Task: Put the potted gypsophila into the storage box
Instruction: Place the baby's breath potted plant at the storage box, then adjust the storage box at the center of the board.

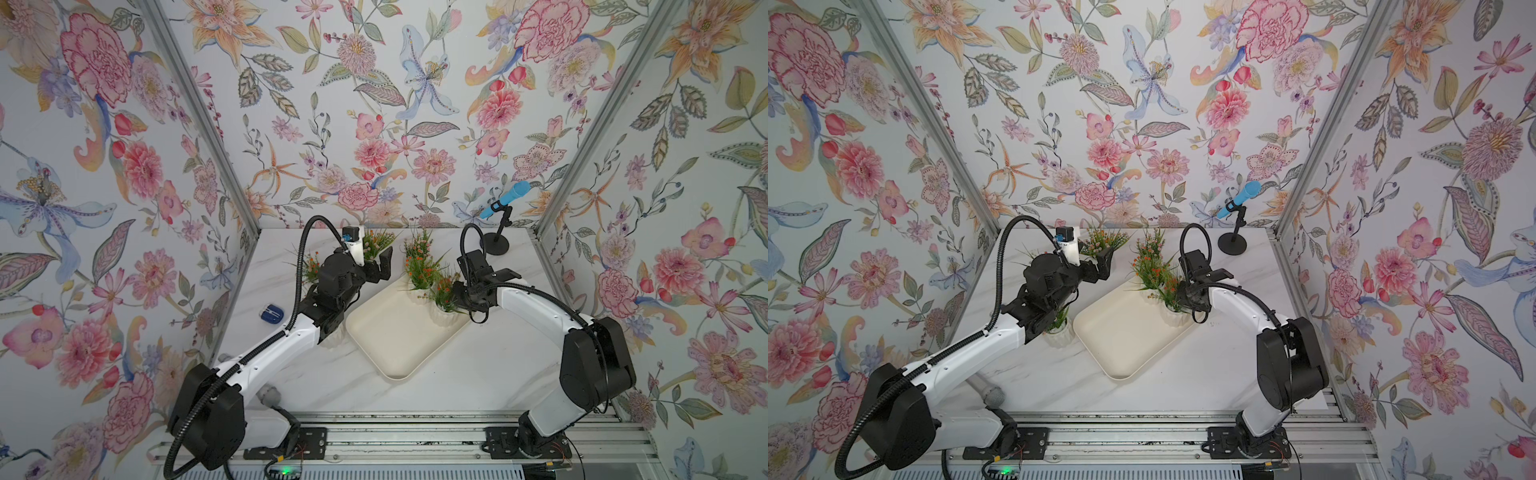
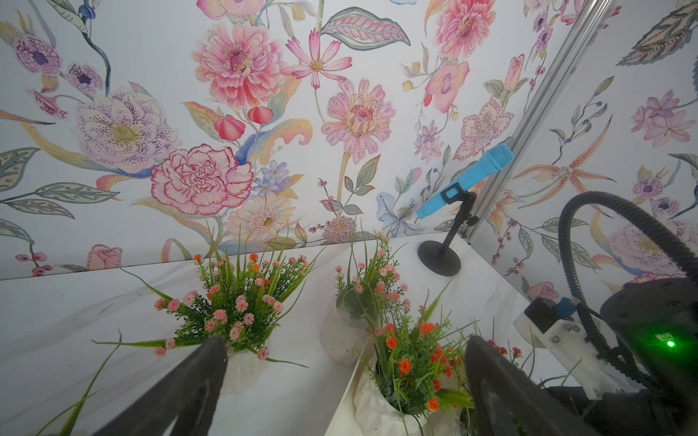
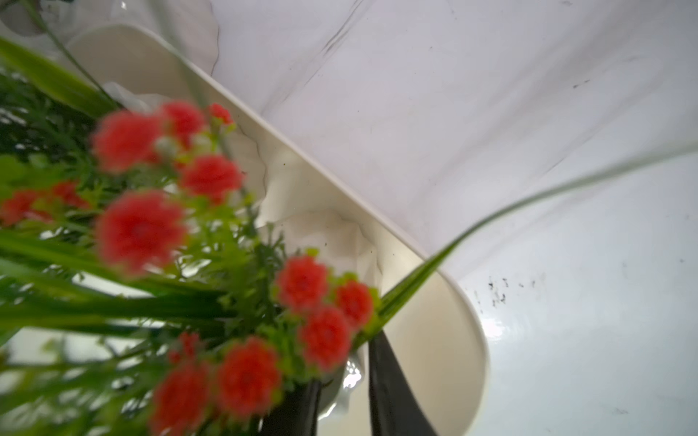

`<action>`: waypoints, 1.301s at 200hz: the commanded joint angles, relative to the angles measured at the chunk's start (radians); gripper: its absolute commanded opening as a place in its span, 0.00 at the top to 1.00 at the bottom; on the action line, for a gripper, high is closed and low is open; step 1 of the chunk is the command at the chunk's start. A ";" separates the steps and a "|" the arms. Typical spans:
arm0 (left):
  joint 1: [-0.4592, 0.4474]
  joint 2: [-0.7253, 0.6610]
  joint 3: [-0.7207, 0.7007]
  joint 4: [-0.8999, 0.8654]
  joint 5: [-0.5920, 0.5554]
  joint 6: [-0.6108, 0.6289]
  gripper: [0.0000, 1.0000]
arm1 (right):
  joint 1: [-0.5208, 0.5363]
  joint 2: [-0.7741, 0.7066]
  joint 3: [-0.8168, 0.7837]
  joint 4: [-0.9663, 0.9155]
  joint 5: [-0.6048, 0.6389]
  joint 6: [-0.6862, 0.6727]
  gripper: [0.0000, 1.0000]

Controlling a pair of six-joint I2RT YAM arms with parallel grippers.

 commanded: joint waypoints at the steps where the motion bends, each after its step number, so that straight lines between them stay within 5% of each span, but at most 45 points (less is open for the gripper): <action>1: -0.005 -0.028 -0.014 0.014 -0.028 -0.025 0.00 | -0.007 0.007 0.001 0.019 -0.012 -0.008 0.65; 73: -0.006 -0.014 0.006 0.012 -0.049 -0.014 0.00 | -0.131 -0.100 0.073 0.019 -0.032 -0.144 0.45; 114: -0.006 -0.026 0.005 0.002 -0.082 -0.008 0.00 | -0.239 -0.083 0.120 0.021 -0.051 -0.227 0.42; 180: -0.006 -0.069 -0.022 -0.035 -0.144 -0.009 0.00 | -0.208 0.130 0.209 0.061 -0.222 -0.404 0.43; 260: -0.021 -0.107 -0.057 -0.043 -0.198 -0.025 0.00 | -0.150 0.294 0.310 0.055 -0.281 -0.540 0.45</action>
